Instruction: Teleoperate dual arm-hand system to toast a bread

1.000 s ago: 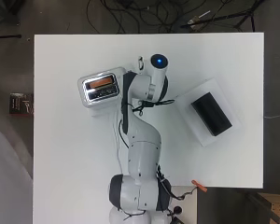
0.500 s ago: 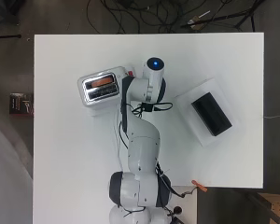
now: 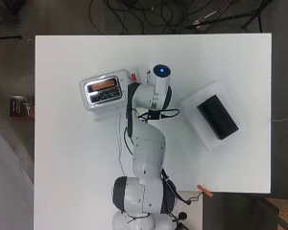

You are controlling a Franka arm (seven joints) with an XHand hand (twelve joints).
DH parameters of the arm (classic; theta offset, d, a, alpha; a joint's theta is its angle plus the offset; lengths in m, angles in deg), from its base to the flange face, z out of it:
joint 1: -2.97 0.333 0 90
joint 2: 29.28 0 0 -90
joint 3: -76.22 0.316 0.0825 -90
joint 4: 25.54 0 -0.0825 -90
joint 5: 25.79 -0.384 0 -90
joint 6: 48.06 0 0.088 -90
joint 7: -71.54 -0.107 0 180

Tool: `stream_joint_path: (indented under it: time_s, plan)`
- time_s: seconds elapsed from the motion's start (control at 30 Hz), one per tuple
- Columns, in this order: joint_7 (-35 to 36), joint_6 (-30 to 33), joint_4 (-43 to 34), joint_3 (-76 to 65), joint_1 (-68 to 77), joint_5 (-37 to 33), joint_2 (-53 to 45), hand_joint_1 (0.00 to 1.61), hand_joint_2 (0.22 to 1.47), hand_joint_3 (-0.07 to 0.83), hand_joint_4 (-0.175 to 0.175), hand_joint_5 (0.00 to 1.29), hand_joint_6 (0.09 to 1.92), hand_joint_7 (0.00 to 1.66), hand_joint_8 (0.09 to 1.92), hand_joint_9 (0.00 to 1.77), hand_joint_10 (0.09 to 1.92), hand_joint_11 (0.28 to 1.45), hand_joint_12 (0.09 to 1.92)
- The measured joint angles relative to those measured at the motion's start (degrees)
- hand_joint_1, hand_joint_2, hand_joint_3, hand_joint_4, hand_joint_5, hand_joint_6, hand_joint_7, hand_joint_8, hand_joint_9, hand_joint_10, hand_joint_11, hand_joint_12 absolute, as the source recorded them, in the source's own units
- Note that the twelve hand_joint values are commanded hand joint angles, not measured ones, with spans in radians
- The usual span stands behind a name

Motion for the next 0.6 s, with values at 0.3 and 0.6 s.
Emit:
stream_joint_path:
  time_s: [0.3,0.6]
  plan:
    - [-1.52,0.76,-1.25,0.74,0.26,-0.32,1.83,0.2,1.08,0.015,0.01,0.18,0.09,0.41,0.09,0.57,0.09,0.45,0.09]
    - [-1.32,-2.76,-4.57,0.88,0.28,-0.41,2.48,0.26,1.1,0.009,-0.009,0.15,0.09,0.39,0.09,0.6,0.09,0.45,0.09]
